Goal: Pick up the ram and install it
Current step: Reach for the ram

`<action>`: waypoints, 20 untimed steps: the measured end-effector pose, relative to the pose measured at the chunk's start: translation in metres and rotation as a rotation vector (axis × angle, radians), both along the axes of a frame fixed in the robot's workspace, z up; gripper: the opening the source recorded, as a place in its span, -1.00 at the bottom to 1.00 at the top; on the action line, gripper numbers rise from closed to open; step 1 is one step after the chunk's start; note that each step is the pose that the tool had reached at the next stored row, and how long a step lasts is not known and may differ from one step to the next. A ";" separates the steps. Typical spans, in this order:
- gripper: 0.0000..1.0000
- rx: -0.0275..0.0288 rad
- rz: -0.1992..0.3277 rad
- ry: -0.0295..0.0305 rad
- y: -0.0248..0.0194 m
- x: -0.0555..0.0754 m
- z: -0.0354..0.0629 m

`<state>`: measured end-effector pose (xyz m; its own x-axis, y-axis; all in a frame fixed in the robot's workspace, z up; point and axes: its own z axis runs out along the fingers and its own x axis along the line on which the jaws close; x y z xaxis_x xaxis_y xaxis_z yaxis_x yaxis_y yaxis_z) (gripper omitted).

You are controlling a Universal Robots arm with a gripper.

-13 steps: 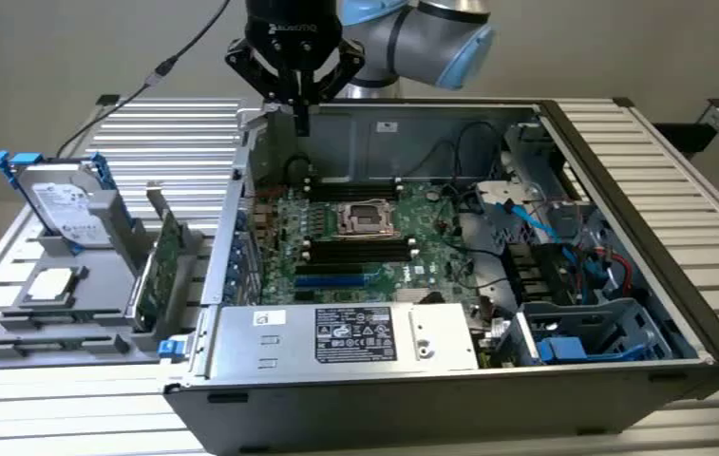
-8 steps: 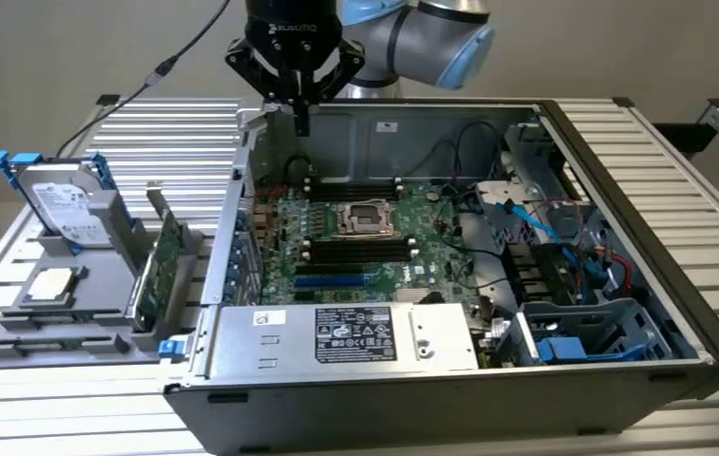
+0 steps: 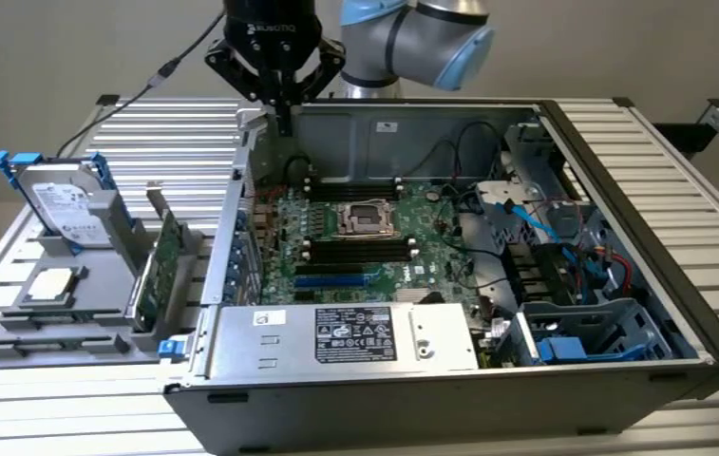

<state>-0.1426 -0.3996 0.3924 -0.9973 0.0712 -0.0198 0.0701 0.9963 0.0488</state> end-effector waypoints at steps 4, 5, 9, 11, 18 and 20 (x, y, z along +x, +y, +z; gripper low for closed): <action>-0.79 0.0000 0.000 0.0001 -0.0012 -0.018 -0.0005; -0.79 0.0000 0.000 0.0001 -0.0017 -0.022 -0.0007; -0.79 -0.0001 0.000 0.0001 -0.0041 -0.041 -0.0024; -0.79 0.0000 0.000 0.0000 -0.0056 -0.050 -0.0033; -0.79 -0.0001 0.000 0.0001 -0.0105 -0.081 -0.0059; -0.79 0.0000 0.000 0.0000 -0.0120 -0.091 -0.0070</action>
<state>-0.2335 -0.4116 0.3854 -0.9973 0.0712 -0.0198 0.0702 0.9963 0.0488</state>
